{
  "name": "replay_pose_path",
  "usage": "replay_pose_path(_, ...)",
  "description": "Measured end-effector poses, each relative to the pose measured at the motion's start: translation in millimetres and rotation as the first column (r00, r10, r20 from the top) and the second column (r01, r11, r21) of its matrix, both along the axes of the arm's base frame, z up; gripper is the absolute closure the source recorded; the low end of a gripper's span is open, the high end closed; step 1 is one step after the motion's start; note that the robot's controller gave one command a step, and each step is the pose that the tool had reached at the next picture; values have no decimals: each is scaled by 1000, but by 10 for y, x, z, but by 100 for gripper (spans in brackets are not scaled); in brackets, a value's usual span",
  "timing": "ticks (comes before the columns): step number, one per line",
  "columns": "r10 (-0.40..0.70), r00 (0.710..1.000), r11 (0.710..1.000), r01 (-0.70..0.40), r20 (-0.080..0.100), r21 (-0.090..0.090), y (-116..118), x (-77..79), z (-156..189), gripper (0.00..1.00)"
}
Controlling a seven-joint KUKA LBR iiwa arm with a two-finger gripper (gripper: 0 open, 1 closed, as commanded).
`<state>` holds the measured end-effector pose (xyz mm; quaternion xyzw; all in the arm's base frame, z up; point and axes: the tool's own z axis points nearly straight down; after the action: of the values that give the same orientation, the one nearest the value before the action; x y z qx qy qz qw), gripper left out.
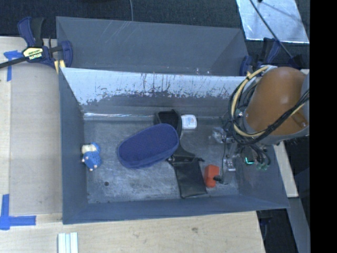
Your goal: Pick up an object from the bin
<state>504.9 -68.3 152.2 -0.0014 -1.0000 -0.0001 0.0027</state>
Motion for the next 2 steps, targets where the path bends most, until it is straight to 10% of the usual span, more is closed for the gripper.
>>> replay_pose_path(1, 63, 998, 998, -63, 2, 1, 284, 147, -865, 0)
replay_pose_path(2, 61, 998, 998, -61, 11, -1, 268, 169, -813, 100)
